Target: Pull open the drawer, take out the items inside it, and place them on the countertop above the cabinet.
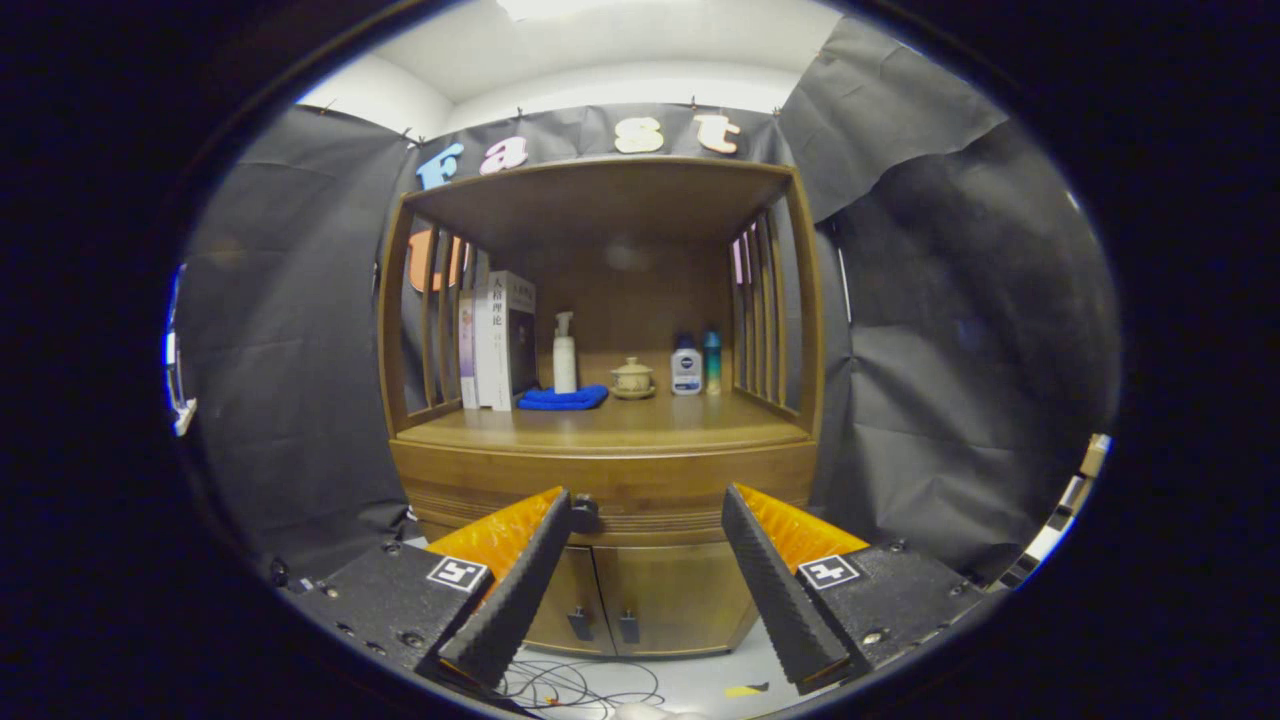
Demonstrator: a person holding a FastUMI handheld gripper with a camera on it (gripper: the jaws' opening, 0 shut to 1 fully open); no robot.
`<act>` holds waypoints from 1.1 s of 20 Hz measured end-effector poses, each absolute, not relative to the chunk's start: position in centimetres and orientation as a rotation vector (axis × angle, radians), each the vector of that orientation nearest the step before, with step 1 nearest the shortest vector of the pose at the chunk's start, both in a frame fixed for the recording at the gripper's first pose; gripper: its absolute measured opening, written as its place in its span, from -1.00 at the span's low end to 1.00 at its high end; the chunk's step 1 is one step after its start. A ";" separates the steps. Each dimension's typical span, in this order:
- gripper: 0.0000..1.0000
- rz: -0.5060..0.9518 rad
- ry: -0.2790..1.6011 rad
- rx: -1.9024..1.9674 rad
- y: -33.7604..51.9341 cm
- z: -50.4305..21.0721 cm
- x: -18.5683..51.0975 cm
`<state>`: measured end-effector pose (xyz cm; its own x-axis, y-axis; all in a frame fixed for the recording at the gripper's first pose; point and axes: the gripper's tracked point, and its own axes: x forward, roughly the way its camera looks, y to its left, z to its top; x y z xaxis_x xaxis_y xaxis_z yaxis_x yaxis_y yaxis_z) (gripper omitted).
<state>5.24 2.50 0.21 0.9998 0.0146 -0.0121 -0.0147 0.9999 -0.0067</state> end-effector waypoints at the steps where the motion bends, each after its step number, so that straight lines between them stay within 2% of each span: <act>1: 0.96 0.021 0.011 -0.011 3.1 0.0 6.6; 8: 0.96 0.060 0.059 -0.033 7.2 -3.4 14.6; 15: 0.96 0.004 0.110 -0.050 8.3 -7.6 20.1; 18: 0.80 0.001 0.131 -0.061 8.4 -9.0 21.4; 22: 0.35 -0.011 0.150 -0.060 8.5 -10.2 22.5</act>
